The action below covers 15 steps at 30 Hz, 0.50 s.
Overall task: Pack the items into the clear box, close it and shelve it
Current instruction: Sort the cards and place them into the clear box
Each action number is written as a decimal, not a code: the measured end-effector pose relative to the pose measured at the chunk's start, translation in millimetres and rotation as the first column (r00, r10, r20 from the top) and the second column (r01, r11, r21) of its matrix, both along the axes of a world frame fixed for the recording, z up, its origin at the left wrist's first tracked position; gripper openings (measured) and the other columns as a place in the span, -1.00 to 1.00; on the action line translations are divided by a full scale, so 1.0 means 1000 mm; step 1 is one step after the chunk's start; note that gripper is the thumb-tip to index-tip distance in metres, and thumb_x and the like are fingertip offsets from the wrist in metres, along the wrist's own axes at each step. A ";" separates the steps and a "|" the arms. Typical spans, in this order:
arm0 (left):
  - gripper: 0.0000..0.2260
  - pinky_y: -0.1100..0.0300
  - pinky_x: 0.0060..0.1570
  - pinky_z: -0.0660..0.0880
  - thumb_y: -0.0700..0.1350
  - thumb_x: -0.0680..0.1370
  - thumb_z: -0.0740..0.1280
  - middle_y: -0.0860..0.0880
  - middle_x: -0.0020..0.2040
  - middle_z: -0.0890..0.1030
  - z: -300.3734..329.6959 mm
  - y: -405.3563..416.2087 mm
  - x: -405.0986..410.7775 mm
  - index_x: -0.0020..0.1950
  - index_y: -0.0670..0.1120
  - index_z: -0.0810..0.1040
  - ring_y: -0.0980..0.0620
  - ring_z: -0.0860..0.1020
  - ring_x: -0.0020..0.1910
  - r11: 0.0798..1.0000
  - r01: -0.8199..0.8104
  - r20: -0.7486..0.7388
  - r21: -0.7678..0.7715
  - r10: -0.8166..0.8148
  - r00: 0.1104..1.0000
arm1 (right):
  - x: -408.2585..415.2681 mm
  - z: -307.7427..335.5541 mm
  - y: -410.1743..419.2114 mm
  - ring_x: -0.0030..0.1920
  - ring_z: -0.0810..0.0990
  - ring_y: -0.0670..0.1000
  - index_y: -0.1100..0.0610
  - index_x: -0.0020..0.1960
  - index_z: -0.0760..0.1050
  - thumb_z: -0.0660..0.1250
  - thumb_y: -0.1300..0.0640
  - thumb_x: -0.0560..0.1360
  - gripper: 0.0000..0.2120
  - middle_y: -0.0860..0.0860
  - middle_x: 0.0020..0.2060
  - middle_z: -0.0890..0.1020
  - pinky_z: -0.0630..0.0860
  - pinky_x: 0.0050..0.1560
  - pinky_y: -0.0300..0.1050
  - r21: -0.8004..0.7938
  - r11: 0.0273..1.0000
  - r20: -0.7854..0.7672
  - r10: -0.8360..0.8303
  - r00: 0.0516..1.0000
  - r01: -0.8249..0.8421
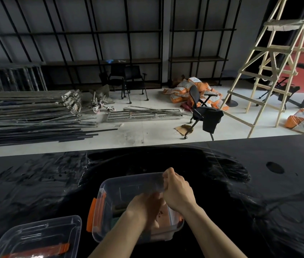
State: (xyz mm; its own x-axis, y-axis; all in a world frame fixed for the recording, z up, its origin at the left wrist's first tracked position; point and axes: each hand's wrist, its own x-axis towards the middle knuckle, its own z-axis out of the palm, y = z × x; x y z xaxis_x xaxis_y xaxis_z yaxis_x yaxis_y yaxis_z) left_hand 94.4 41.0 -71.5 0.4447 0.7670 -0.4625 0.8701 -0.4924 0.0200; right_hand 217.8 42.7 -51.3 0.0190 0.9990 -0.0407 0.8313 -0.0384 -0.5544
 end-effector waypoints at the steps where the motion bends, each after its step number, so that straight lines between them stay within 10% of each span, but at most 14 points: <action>1: -0.36 -0.15 0.34 0.43 -0.07 0.54 0.39 -0.12 0.54 0.27 -0.005 0.002 0.002 0.56 -0.04 0.20 -0.23 0.40 0.43 1.000 0.017 -0.013 0.022 -0.017 1.000 | 0.001 0.000 0.002 0.02 0.61 0.14 0.04 0.22 0.40 0.28 0.19 0.50 -0.69 0.00 0.10 0.63 0.41 -0.16 -0.07 -0.001 1.000 0.002 -0.001 1.000 0.001; 15: -0.58 -0.04 0.27 0.50 0.01 0.58 0.30 -0.02 0.40 0.53 0.028 -0.013 -0.049 0.45 0.13 0.38 -0.06 0.54 0.31 0.981 -0.192 0.206 0.024 0.183 0.961 | -0.032 0.006 0.011 0.01 0.65 0.11 0.02 0.23 0.40 0.16 0.15 0.59 -0.77 -0.01 0.13 0.65 0.55 -0.09 -0.01 0.073 0.996 0.040 0.049 0.998 -0.052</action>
